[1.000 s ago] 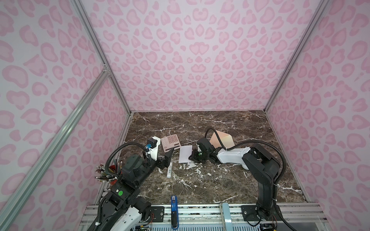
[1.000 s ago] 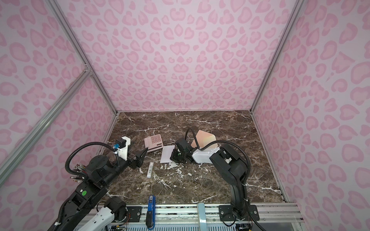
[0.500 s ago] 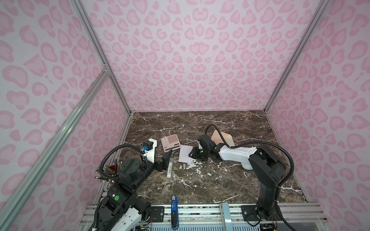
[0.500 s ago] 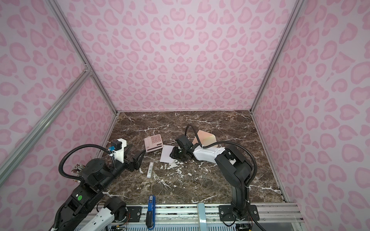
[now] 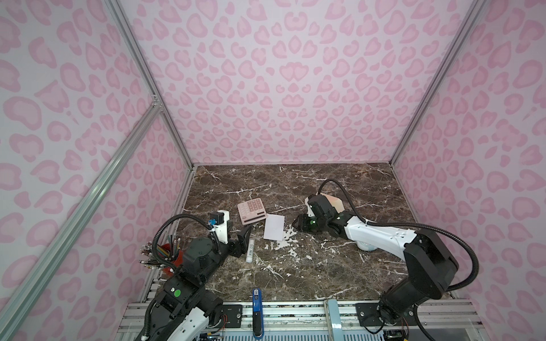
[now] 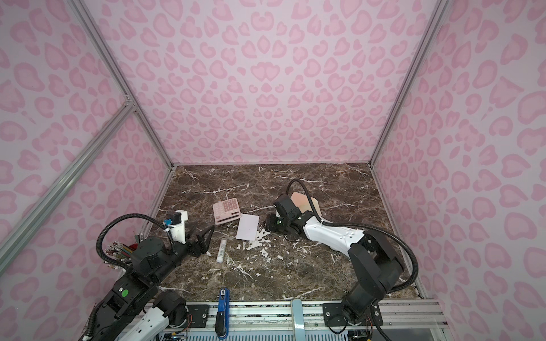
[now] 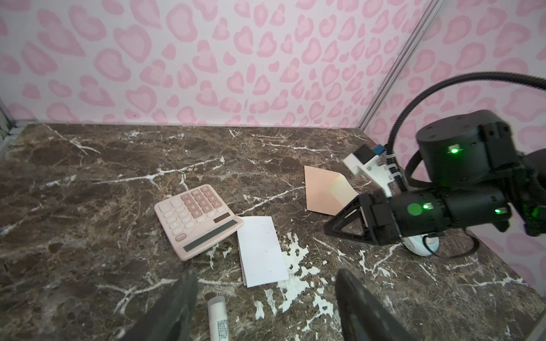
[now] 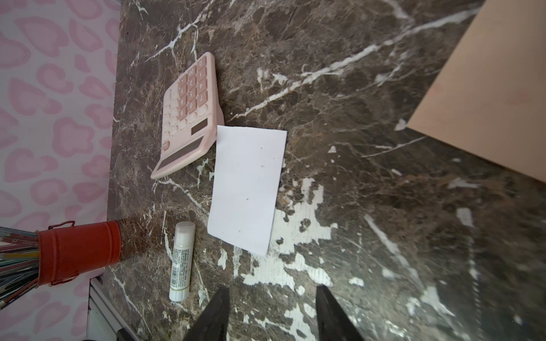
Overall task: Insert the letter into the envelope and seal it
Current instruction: 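Move the right gripper to the peach envelope and grasp its edge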
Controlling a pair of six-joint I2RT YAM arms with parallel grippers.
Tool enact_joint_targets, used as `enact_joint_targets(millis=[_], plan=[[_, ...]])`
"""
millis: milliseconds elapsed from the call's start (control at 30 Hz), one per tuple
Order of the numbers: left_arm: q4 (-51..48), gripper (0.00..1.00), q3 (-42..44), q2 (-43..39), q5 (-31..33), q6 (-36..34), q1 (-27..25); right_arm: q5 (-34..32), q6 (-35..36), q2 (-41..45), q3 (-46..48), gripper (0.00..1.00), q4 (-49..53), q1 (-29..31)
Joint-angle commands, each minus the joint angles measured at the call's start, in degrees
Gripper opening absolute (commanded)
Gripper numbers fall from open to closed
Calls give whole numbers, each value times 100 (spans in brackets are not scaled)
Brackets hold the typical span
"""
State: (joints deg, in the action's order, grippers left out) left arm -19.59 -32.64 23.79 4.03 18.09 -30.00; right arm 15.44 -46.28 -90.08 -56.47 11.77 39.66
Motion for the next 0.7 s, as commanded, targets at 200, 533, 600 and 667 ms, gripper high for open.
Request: enact_joint_targets(millis=[200,533,600,667], plan=[[1627,74,506,891,-586,1078,-74,-628,-382,1424,1258,50,-214,-845],[3542,74,-83,3599,-2004,1633,-259,-1191,-1269,2254,2159,50,-571,-1991],[4047,73,-122,3996,-2178,1826,-276,-1193,-1356,2216,2215,50,-628,-2143],[4383,73,-197,4353,-2314,1971,-295,-1127,-1385,2160,2278,50,-759,-2297]])
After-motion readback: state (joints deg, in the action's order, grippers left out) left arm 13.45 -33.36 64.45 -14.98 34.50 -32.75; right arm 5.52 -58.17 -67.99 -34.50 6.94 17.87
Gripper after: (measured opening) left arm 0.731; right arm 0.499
